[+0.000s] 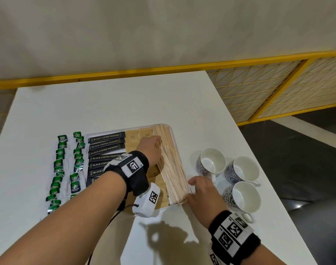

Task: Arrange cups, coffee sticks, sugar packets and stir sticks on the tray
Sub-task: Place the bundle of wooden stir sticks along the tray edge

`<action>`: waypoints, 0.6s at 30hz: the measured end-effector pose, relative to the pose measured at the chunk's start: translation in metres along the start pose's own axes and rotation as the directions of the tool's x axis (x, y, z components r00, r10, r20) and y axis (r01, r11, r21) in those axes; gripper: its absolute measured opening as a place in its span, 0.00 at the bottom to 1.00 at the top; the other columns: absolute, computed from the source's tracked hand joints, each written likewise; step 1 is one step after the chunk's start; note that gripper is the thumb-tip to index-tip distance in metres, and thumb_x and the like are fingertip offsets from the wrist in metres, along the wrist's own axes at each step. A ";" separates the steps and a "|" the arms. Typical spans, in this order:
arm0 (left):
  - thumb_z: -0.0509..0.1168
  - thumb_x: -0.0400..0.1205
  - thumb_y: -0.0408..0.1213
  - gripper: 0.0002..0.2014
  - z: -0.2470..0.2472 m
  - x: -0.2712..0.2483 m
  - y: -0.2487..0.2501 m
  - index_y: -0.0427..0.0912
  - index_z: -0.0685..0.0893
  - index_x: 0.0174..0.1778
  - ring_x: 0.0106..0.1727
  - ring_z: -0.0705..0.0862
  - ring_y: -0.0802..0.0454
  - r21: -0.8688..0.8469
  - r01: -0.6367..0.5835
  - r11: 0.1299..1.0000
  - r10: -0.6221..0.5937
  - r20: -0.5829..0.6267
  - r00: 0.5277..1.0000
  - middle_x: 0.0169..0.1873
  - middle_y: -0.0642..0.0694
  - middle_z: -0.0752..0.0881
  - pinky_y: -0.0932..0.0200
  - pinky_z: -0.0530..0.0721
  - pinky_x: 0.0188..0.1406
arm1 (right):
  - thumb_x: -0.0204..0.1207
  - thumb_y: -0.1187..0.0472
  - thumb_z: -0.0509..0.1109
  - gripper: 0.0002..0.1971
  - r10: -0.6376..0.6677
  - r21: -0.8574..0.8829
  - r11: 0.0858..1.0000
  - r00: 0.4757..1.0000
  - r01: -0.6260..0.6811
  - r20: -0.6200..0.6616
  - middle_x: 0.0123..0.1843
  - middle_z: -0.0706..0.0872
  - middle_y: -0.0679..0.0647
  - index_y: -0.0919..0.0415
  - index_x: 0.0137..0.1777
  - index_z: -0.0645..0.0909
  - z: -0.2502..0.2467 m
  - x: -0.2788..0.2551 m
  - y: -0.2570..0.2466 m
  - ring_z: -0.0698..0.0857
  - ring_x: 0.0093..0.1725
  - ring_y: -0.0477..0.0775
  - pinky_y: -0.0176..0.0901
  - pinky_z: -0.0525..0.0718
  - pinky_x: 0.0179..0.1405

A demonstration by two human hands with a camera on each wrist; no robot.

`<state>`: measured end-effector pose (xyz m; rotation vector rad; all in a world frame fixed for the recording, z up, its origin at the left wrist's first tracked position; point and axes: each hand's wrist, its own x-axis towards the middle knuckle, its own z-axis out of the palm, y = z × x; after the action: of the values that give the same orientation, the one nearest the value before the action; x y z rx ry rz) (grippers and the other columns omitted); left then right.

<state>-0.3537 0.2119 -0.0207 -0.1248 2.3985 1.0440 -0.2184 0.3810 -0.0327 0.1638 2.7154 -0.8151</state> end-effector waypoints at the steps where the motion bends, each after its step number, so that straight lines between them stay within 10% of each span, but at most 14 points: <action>1: 0.53 0.82 0.26 0.26 0.002 0.003 0.000 0.45 0.68 0.78 0.69 0.75 0.39 0.020 -0.006 1.000 0.006 0.001 1.000 0.73 0.38 0.69 0.48 0.78 0.68 | 0.79 0.61 0.65 0.16 -0.001 -0.005 1.000 1.000 0.001 0.006 0.60 0.71 0.46 0.53 0.66 0.72 -0.001 0.001 0.000 0.74 0.49 0.43 0.28 0.66 0.46; 18: 0.52 0.80 0.23 0.26 0.014 0.010 -0.009 0.43 0.74 0.74 0.63 0.78 0.42 0.033 -0.053 0.998 0.052 0.028 0.998 0.65 0.36 0.76 0.53 0.77 0.68 | 0.79 0.65 0.63 0.09 0.095 0.231 0.969 0.995 -0.090 -0.012 0.33 0.79 0.45 0.50 0.52 0.77 -0.003 0.009 -0.003 0.79 0.33 0.37 0.23 0.73 0.32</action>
<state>-0.3544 0.2169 -0.0395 -0.0355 2.4052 1.0211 -0.2282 0.3801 -0.0312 0.3494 2.6049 -1.1050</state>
